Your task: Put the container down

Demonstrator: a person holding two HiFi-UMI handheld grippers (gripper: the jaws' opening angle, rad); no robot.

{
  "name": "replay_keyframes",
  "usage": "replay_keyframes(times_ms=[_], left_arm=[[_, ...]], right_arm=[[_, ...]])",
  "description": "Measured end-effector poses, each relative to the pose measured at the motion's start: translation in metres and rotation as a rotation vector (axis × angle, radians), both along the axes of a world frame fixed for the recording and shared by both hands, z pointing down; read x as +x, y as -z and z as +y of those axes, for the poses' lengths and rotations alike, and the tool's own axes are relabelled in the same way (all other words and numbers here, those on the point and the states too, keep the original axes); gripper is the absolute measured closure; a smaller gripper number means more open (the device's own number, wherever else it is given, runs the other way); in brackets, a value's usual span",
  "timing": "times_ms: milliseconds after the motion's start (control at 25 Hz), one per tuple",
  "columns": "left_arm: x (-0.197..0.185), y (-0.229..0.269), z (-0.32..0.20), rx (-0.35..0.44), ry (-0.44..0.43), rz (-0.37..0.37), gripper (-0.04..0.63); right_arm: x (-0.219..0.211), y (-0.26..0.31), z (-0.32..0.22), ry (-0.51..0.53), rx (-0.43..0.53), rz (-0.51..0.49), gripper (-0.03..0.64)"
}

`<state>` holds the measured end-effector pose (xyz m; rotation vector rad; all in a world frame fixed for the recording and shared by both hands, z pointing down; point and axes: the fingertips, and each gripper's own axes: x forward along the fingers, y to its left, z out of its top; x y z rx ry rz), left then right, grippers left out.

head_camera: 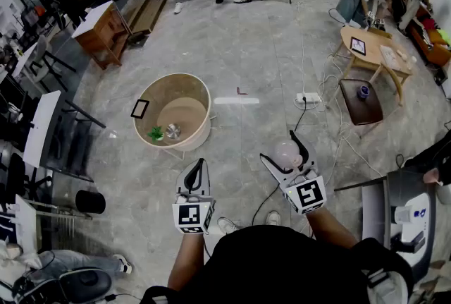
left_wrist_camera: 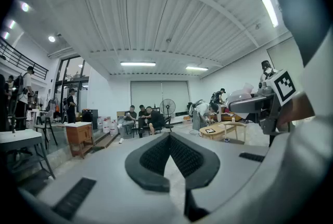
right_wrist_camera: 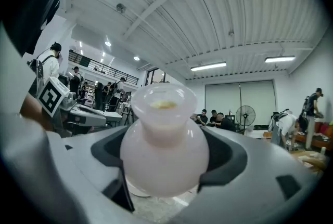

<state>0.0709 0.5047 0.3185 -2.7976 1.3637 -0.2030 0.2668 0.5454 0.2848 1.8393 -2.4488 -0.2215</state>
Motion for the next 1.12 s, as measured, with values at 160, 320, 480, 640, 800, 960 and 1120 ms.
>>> replay_keyframes(times_ms=[160,320,480,640,800,960,1120], left_arm=[[-0.008,-0.003,0.003,-0.008,-0.002,-0.001,0.597],[-0.018,-0.008,0.002,-0.023,0.010,-0.003,0.597],[-0.027,-0.009,0.004,-0.044,-0.001,0.002,0.597],[-0.040,-0.014,0.001,-0.057,-0.009,0.006,0.597],[-0.051,-0.014,-0.007,-0.049,-0.028,0.022,0.597],[-0.068,-0.023,-0.020,-0.072,-0.054,0.013,0.597],[-0.088,-0.025,-0.035,-0.070,-0.066,0.015,0.597]], right_arm=[[-0.009,-0.002,0.002,0.002,-0.011,0.003,0.213],[-0.018,-0.002,0.001,0.013,-0.004,-0.008,0.213],[-0.029,0.007,0.000,0.021,0.019,-0.020,0.213],[-0.045,0.007,-0.007,0.020,0.010,0.001,0.213],[-0.062,0.002,-0.017,0.007,0.007,0.046,0.213],[-0.083,-0.002,-0.032,-0.013,0.012,0.056,0.213],[-0.102,-0.003,-0.048,-0.028,0.019,0.053,0.213]])
